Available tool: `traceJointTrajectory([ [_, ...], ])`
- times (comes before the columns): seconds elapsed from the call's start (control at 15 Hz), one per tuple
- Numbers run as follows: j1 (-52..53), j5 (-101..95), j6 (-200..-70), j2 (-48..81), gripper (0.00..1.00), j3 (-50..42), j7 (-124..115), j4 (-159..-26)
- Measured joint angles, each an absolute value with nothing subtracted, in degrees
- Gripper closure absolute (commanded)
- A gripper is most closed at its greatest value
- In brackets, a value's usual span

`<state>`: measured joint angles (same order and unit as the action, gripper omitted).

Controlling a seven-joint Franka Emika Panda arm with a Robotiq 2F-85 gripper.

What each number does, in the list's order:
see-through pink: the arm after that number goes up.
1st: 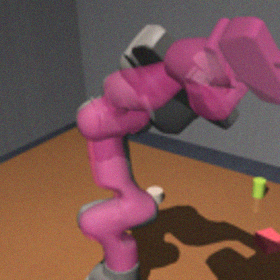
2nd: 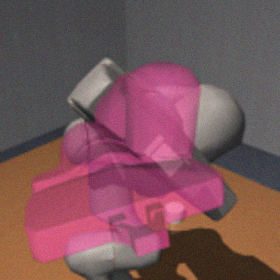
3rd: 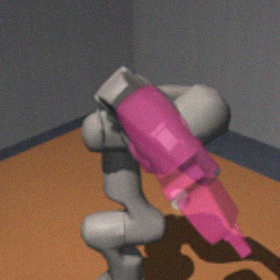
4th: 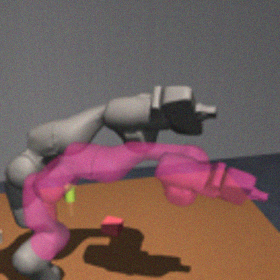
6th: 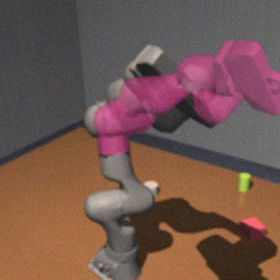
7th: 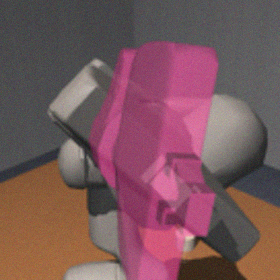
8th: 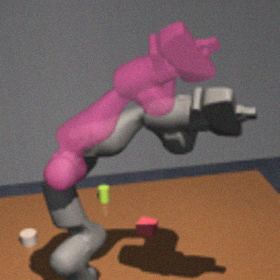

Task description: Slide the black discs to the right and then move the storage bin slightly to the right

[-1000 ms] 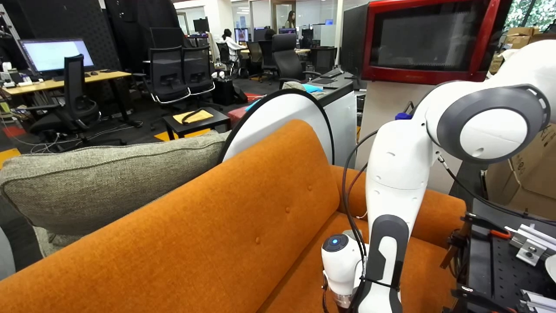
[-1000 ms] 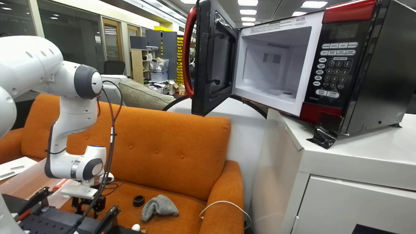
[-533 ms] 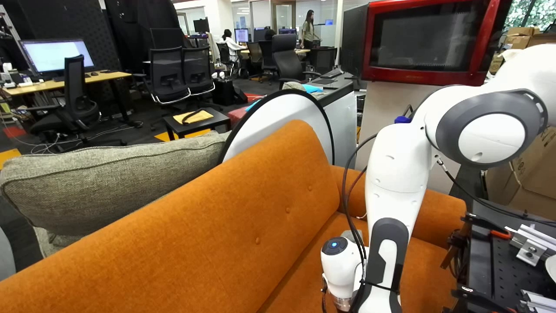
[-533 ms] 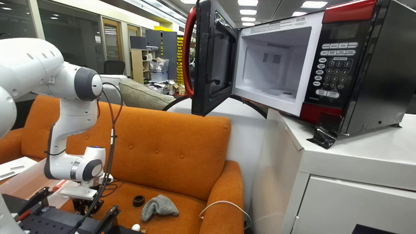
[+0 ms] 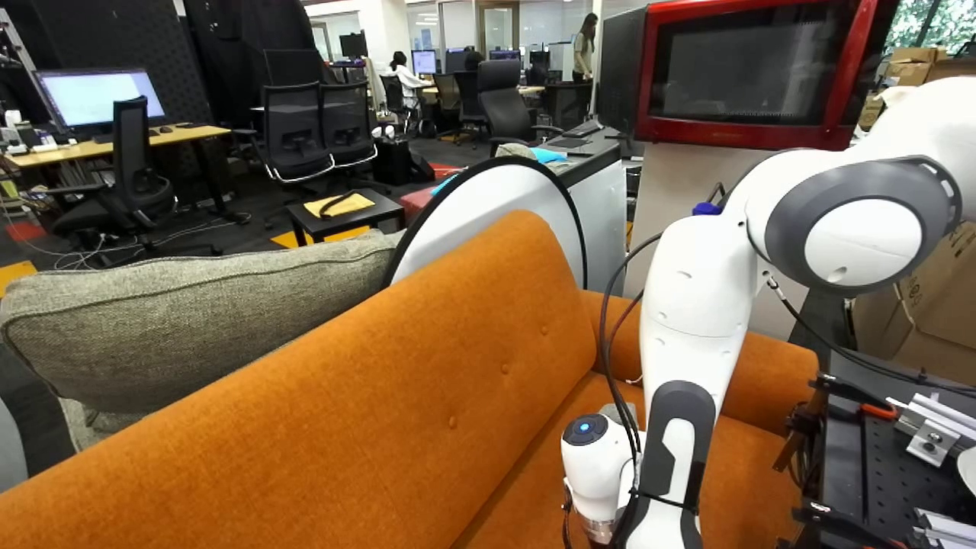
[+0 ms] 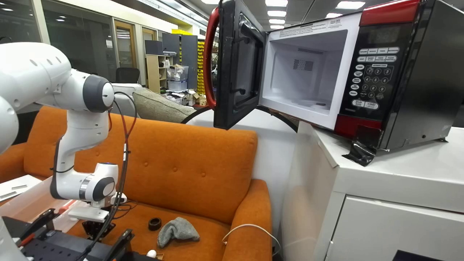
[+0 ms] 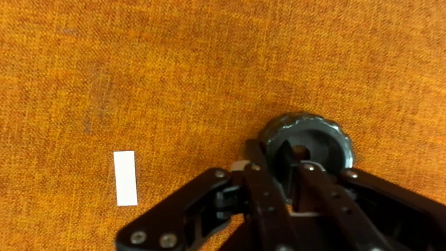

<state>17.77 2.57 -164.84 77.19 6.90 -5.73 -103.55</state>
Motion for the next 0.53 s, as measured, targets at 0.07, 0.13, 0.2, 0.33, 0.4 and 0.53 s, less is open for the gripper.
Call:
traceJointTrajectory([
  [0.07, 17.8, 2.6, -164.8, 77.1, 0.96, 6.7, -5.9, -103.6],
  [0.13, 17.8, 2.6, -164.9, 77.0, 0.96, 6.4, -6.1, -103.6],
  [0.2, 17.7, 2.7, -164.9, 76.9, 0.96, 5.9, -6.4, -103.5],
  [0.33, 17.7, 2.8, -165.1, 76.6, 0.96, 4.4, -7.6, -103.6],
  [0.4, 17.7, 2.9, -165.3, 76.5, 0.96, 3.5, -8.4, -103.6],
  [0.53, 17.7, 3.1, -165.9, 76.1, 0.96, 1.8, -9.9, -103.8],
])
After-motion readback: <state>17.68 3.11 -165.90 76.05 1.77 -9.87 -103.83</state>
